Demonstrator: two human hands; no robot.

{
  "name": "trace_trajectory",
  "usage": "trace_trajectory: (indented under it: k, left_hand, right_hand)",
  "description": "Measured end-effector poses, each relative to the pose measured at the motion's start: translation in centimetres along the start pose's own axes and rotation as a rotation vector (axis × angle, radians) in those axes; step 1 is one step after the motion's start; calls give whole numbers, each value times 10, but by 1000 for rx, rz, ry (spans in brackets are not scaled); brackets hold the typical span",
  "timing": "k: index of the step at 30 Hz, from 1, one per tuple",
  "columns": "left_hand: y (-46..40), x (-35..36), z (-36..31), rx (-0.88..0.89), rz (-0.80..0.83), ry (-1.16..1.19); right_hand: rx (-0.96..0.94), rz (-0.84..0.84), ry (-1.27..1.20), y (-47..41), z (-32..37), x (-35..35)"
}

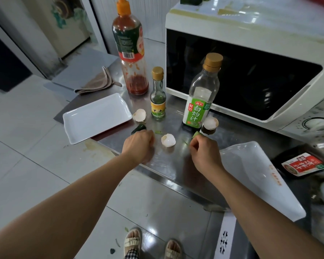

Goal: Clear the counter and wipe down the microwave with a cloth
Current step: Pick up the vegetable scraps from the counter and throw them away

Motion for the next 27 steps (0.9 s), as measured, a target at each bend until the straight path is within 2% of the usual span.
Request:
trace_trajectory:
  k: [5, 12, 19, 24, 27]
  left_hand:
    - [-29, -9, -1, 42, -88, 70]
    - [-46, 5, -7, 120, -27, 0]
    - [-47, 8, -8, 235, -66, -83]
    - [-42, 5, -6, 229, -52, -82]
    - [-38, 1, -2, 173, -45, 4]
  right_hand:
    - [5, -2, -5, -5, 4, 5]
    - [-9, -41, -52, -8, 7, 11]
    - [12, -56, -64, -9, 7, 13]
    - [3, -59, -59, -6, 10, 13]
    - [-4, -58, -45, -3, 11, 13]
Point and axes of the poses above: each hand's wrist, its own y-axis away from the middle knuckle, its own x-axis out of the palm, z = x × y, the point moved 3 cm from there along -y, towards the middle knuckle, and after that the axes turned 4 degrees about -y, right-handed, at the moved point
